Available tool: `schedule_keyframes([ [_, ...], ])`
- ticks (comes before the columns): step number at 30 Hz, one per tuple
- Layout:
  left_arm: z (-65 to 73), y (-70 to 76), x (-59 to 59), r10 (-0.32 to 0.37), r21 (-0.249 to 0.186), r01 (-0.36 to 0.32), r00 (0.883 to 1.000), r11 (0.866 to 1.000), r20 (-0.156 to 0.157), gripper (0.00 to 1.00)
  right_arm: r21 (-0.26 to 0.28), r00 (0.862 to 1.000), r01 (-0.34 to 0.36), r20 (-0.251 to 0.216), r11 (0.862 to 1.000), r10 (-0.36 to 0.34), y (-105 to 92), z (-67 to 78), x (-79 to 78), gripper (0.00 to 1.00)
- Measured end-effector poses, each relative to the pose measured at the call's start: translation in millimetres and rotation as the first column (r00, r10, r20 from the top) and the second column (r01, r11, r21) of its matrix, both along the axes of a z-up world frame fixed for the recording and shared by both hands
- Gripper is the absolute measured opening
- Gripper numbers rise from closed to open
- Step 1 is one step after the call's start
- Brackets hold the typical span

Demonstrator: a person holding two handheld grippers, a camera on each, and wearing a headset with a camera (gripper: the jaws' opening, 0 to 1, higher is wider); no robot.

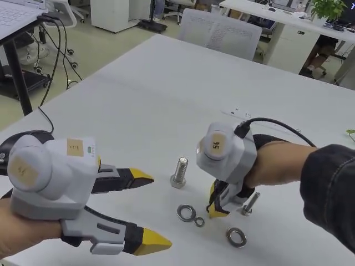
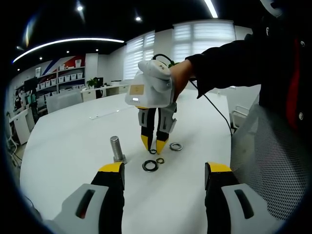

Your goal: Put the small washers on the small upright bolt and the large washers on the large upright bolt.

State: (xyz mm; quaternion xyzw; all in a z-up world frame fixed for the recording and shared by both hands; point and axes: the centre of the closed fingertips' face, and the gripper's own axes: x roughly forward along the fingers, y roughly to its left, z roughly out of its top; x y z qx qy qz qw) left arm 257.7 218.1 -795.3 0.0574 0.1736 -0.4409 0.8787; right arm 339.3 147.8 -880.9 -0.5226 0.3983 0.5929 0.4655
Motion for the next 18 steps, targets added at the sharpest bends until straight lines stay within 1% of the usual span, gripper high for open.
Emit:
schedule_keyframes([
  [3,-0.6,0.0,-0.2,-0.002,0.002,0.002,1.000,1.000,-0.001,0.66,-0.001,1.000,-0.002,0.002,1.000,0.002,-0.2,0.0,-0.5,0.14],
  [10,-0.2,0.0,-1.4,-0.002,0.001,0.002,1.000,1.000,-0.002,0.66,0.000,1.000,-0.006,0.004,1.000,0.006,0.2,-0.3,-1.5,0.14],
  [18,-0.1,0.2,-3.3,-0.002,0.002,0.002,1.000,1.000,-0.002,0.66,-0.002,1.000,0.010,0.005,1.000,-0.010,0.5,0.0,-2.7,0.13],
])
